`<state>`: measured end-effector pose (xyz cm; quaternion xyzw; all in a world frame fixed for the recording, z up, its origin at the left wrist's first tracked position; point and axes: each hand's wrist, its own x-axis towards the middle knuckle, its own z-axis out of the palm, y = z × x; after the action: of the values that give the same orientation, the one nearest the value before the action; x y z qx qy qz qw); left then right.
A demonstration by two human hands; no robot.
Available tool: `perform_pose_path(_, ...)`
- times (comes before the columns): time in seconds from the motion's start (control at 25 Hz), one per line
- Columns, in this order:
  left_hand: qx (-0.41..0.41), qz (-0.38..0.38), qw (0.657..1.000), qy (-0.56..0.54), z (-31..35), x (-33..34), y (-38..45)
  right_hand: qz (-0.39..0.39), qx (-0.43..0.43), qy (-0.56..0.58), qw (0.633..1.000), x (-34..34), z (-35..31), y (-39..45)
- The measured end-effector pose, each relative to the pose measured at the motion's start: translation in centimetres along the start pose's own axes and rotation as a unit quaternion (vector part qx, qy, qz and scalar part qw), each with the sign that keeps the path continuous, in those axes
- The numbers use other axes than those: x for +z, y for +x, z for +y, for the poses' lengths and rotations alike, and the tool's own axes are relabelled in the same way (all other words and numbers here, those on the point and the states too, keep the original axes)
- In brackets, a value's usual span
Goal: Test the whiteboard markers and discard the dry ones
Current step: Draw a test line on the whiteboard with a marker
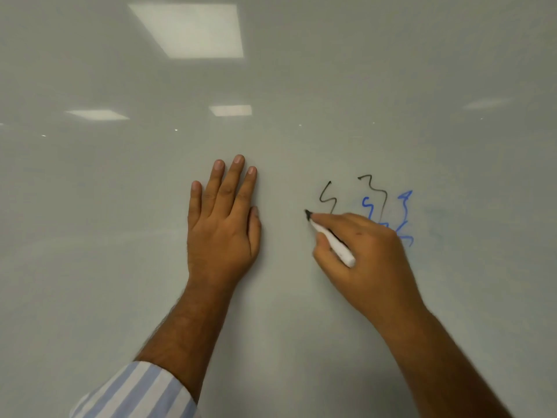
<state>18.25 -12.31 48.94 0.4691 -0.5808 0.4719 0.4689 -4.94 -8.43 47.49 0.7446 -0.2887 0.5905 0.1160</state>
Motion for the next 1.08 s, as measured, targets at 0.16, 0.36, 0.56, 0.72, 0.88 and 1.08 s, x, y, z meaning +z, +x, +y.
perform_pose_path(0.16,-0.002,0.005,1.000,-0.001,0.0,0.1,-0.4,0.036,-0.056,-0.025,0.997,2.4,-0.3,1.2)
perform_pose_path(0.36,-0.003,0.004,1.000,0.001,0.0,0.2,-0.8,-0.061,0.049,-0.037,0.996,0.4,-0.4,-1.1)
perform_pose_path(0.56,-0.006,0.011,1.000,0.004,0.0,0.3,-1.2,0.105,0.073,0.059,0.990,-2.1,0.3,1.3)
perform_pose_path(0.72,-0.005,0.007,1.000,0.003,-0.1,0.5,-1.3,0.156,0.027,0.023,0.987,-1.9,3.1,5.5)
perform_pose_path(0.88,-0.008,0.006,1.000,0.004,-0.1,0.5,-1.6,0.156,0.046,0.043,0.986,-2.7,4.2,4.8)
perform_pose_path(1.08,-0.012,0.005,1.000,-0.003,-0.1,0.4,-1.9,0.070,-0.004,-0.012,0.997,-2.3,2.2,0.3)
